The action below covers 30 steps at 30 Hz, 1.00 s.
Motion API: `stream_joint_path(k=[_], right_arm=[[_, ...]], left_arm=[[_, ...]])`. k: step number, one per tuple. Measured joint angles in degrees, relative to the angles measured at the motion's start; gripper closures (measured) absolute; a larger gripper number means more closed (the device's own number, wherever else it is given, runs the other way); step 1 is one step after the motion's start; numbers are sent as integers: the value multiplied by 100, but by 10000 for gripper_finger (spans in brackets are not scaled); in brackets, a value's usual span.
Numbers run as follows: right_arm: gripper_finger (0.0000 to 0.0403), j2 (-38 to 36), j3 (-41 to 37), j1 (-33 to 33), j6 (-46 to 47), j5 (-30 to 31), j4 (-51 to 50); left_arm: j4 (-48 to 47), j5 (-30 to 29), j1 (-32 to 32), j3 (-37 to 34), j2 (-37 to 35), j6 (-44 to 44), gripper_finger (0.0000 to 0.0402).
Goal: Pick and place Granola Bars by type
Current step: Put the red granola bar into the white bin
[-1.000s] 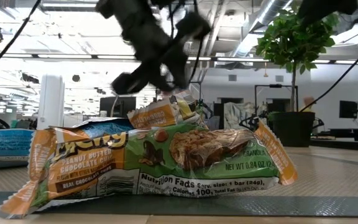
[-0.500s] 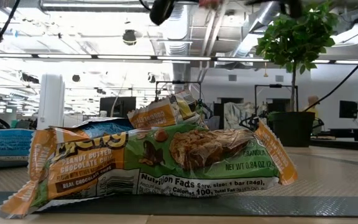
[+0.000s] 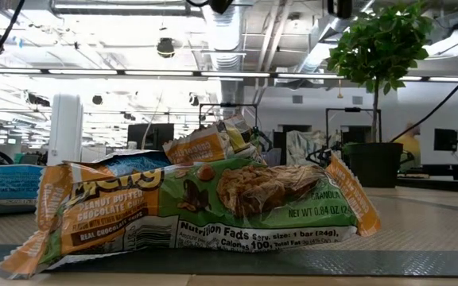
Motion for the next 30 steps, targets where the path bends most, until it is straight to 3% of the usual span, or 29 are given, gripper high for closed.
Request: stream_joint_path(k=[7,17,21,25,30], right_arm=[[239,179,-15,52,-144,-120,312],[347,127,-7,40,-198,-190,167],[368,129,-7,40,-268,-200,129],[361,98,-7,1,-295,-359,-379],[363,-25,-15,7,-346,-912,-1277]], left_arm=[[28,56,0,0,0,67,349],[-3,-27,0,0,2,56,349],[-79,-197,12,0,2,-283,347],[-414,-136,94,0,-11,-547,320],[-774,-168,221,0,-44,-582,255]])
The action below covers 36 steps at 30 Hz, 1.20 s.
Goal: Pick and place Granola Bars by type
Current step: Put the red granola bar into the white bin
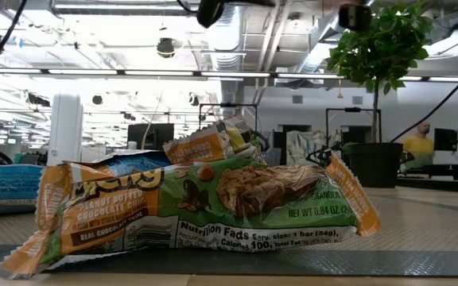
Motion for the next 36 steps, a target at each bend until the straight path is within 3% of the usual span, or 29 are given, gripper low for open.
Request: stream_joint_path(k=[5,10,15,20,30,36], right_arm=[[374,-246,7,6,7,-799,-732],[366,-491,9,264,264,-1564,-1930],[368,-652,9,776,693,-1507,-3117],[369,-685,7,1352,1388,-1367,-3634],[360,-534,9,2651,2961,-939,-3667],[347,-282,9,3029,3164,-751,-3674]], left_arm=[[-584,206,114,0,0,-24,198],[-802,209,142,0,-69,88,175],[-806,51,140,0,-153,325,173],[-880,-5,140,0,-223,399,173],[-903,11,131,0,-232,458,173],[-973,14,131,0,-232,520,173]])
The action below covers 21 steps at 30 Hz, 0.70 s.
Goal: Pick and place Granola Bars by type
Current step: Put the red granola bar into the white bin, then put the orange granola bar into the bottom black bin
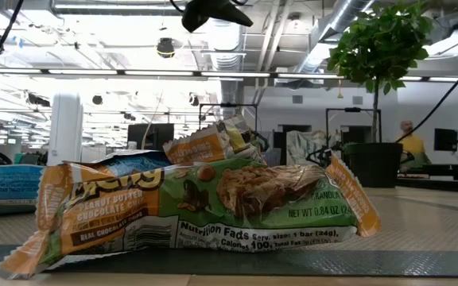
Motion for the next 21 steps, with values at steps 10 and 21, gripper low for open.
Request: stream_joint_path(k=[10,21], right_arm=[[266,500,0,215,-127,4,-20],[228,506,2,242,-1464,1964,296]], left_arm=[[-103,152,0,0,0,1,173],[-504,1166,-292,0,-116,370,173]])
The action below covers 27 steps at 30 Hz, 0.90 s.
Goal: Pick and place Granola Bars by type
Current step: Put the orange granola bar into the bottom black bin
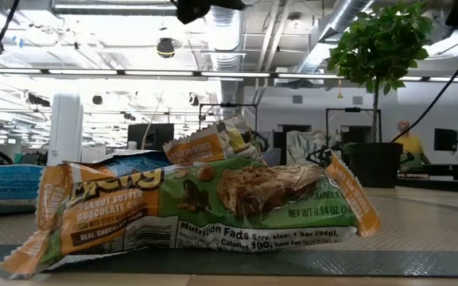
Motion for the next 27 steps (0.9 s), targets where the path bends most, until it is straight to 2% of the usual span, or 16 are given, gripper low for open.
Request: stream_joint_path(k=[5,11,15,20,23,27], right_arm=[[228,16,-4,272,-49,638,-671],[228,20,-4,718,-104,1608,-618],[229,20,-4,913,-1143,2100,-42],[236,20,-4,578,-2280,2203,716],[241,20,-4,245,-2438,2203,824],[243,20,-4,-110,-2446,2200,843]], left_arm=[[-747,126,-307,0,-122,-265,173],[-2010,19,-760,-41,-166,-1531,173],[-2555,-293,-1113,-46,-164,-2337,173],[-3300,-179,-1420,-42,-51,-3177,173],[-3575,255,-1590,-44,258,-3255,173],[-3490,653,-1729,-44,886,-3129,173]])
